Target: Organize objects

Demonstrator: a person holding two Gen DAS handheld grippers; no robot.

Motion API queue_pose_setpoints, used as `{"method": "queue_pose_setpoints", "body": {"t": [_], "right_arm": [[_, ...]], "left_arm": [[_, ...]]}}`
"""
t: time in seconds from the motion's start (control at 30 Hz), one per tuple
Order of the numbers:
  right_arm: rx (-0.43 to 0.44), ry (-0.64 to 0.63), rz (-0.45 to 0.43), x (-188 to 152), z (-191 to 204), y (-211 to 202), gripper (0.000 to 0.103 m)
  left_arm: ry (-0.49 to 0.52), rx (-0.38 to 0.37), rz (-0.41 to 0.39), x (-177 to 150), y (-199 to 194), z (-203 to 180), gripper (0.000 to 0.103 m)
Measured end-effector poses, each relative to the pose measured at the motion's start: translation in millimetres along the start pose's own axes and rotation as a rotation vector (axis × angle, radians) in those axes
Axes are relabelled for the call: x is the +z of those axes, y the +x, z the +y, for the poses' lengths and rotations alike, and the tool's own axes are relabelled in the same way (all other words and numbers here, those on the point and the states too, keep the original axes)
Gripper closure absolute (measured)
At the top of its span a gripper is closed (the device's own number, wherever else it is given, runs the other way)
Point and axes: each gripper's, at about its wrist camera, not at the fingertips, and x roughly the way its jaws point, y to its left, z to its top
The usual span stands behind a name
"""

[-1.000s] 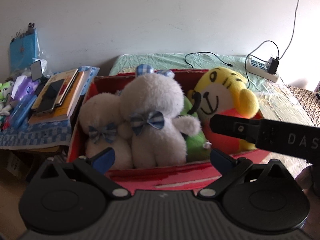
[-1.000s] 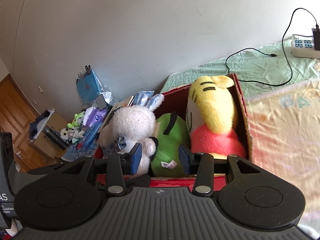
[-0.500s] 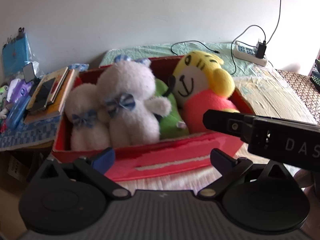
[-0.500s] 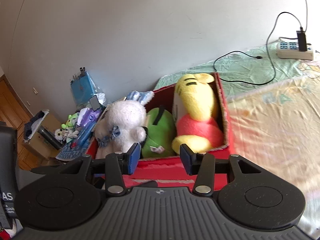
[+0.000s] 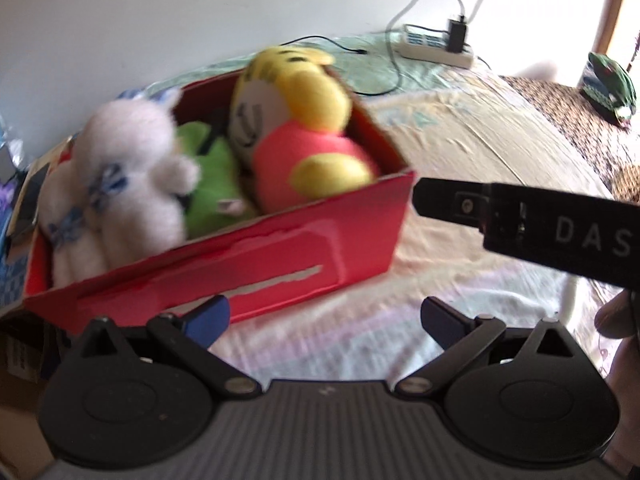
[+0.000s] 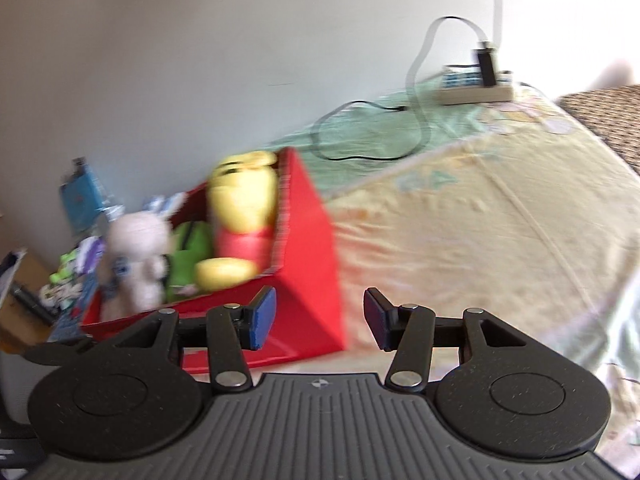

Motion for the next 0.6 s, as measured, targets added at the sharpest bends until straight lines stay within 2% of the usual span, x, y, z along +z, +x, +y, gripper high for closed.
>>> {"method": "queue_pose_setpoints", "body": {"t": [0.33,0.6], "right_arm": [[-0.139,0.018,-0.031,3.5,-29.9,-11.7,0.051],[-0.143,0.017,-0.019,8.6,-34.4,-6.4,0.050]], "left_arm": [[0.066,0.013,-0.001,15.1,7.5,-41.2,0.002],[0.054,0.042,-0.002,21.6,6.6,-47.9,0.002]]}}
